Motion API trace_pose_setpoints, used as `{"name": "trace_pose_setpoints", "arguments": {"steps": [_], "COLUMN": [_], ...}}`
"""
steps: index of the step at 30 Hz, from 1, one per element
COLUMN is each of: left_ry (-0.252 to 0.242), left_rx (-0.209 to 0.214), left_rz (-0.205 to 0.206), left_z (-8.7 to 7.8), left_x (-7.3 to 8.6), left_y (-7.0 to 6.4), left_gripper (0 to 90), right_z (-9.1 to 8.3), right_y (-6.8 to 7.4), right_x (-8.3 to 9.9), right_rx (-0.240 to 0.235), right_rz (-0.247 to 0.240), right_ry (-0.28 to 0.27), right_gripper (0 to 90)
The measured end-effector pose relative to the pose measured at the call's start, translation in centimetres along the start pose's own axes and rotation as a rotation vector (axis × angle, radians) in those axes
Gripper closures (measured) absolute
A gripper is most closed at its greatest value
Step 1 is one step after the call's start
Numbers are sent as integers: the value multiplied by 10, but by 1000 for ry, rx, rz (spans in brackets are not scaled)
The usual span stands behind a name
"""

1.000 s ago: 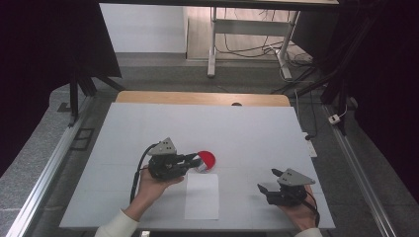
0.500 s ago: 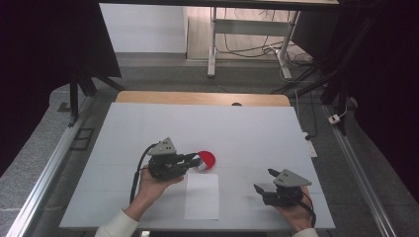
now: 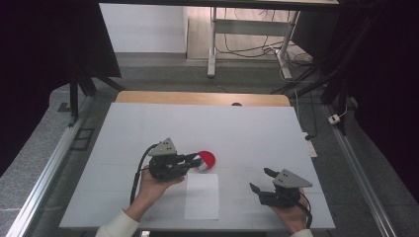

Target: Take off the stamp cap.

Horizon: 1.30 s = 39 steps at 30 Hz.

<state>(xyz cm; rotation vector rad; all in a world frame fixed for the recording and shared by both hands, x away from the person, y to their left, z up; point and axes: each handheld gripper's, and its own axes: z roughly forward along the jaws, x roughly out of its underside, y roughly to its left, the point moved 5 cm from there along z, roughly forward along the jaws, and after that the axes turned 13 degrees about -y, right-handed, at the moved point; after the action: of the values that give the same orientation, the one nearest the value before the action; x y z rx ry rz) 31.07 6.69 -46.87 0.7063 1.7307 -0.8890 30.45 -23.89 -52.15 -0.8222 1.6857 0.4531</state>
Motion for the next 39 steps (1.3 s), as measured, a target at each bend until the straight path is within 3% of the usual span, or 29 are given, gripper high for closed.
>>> {"name": "trace_pose_setpoints", "arguments": {"steps": [39], "left_ry": [24], "left_rx": [-23], "left_rz": [-10], "left_z": [11], "left_x": [10], "left_y": [2], "left_gripper": [751], "right_z": [24], "right_y": [33], "right_x": [-5], "right_rx": [-46], "right_rz": [-52], "right_ry": [4], "right_gripper": [261]}}
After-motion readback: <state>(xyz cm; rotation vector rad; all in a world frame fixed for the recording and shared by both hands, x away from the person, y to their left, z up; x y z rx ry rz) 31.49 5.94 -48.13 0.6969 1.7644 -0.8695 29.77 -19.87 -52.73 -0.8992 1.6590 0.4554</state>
